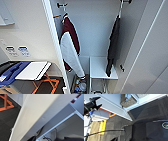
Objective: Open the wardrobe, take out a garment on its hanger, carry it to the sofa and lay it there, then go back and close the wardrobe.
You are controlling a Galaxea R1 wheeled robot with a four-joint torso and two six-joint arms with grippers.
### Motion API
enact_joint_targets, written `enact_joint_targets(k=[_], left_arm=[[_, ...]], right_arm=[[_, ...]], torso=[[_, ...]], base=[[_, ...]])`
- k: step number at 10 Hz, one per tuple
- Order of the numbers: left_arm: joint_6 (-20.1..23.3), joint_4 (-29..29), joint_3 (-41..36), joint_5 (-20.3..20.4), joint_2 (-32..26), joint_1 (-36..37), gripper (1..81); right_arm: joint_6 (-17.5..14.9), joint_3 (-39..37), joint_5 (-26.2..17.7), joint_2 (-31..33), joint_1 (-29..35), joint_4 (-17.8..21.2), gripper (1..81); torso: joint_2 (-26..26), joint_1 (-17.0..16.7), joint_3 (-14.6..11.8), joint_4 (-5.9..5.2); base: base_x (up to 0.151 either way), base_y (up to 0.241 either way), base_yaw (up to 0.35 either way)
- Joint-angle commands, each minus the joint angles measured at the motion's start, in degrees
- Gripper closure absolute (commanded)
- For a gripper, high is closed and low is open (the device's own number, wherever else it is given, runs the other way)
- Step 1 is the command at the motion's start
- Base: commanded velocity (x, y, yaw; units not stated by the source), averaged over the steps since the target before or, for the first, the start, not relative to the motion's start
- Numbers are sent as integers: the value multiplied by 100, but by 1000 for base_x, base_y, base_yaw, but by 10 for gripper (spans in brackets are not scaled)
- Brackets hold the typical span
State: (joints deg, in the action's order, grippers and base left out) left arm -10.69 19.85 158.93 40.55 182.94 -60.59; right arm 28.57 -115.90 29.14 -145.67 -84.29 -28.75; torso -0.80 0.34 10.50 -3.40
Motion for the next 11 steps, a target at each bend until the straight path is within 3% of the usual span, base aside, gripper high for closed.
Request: enact_joint_targets(k=[1,2,3,5,7,9,11], left_arm=[[217,381,569,419,206,333,10],[225,327,569,138,206,175,10],[234,55,543,-389,199,51,10],[120,-1706,126,-1572,-202,-116,10],[120,-2397,-1388,-2287,-1039,-142,10],[120,-2660,-2918,-2837,-1921,-142,10],[120,-2645,-3857,-3349,-2576,-221,10]], right_arm=[[-1,95,-127,123,258,-105,10],[-1,16,-127,61,258,-105,10],[-1,-108,-127,-18,258,-105,10],[-1,-326,-127,-219,249,-184,10],[-1,-380,-127,-308,241,-193,10],[-1,-467,-136,-403,241,-201,10],[-1,-660,-197,-544,223,-237,10]], torso=[[0,0,0,0],[0,0,0,0],[0,0,0,0],[0,0,0,0],[0,0,0,0],[0,0,0,0],[0,0,0,0]], base=[[0,0,0],[0,0,0],[0,0,0],[0,0,0],[0,0,0],[0,0,0],[0,0,0]])
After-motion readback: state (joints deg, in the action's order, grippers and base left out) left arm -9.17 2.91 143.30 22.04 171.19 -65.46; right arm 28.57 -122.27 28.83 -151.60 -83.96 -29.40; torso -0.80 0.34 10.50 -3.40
